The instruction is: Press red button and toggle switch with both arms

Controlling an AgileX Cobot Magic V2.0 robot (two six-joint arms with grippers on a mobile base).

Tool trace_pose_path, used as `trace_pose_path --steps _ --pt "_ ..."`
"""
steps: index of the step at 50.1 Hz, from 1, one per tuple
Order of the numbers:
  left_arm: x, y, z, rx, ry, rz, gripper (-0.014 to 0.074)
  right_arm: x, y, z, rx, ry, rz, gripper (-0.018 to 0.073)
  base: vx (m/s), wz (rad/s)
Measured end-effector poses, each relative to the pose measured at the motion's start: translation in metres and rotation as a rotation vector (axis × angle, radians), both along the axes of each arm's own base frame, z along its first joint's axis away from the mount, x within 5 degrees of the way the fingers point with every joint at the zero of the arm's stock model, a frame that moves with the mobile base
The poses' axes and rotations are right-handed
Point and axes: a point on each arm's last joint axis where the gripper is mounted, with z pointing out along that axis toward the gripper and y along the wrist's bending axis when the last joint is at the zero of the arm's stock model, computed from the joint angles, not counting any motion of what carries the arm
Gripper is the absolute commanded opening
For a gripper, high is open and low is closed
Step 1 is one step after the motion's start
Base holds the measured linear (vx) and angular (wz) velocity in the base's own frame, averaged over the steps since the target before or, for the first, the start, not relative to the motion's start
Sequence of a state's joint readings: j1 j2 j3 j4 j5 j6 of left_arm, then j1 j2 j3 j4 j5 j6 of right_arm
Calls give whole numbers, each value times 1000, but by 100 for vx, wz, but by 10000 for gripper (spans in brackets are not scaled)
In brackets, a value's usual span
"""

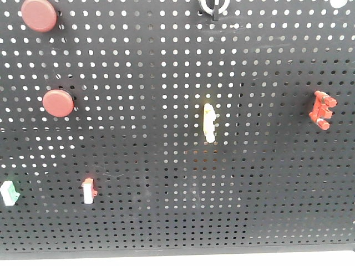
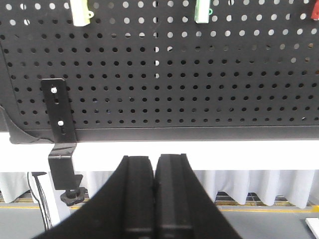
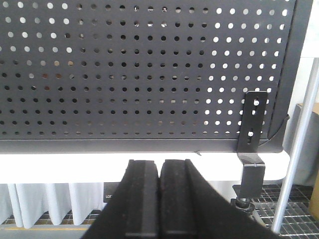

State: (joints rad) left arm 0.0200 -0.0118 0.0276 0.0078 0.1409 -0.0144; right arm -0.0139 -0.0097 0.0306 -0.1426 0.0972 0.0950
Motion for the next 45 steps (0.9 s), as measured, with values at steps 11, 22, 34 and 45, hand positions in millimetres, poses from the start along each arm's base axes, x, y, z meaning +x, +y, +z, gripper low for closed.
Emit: trace_pose_path --steps 11,22,34,45 --pt "0 0 0 0 0 0 1 0 0 0 0 0 0 0 0 0" --pt "0 0 0 0 0 0 1 0 0 0 0 0 0 0 0 0" --pt "0 0 0 0 0 0 1 0 0 0 0 -1 0 0 0 0" --pt "0 0 7 2 -81 -1 1 0 2 11 -7 -121 17 0 0 0"
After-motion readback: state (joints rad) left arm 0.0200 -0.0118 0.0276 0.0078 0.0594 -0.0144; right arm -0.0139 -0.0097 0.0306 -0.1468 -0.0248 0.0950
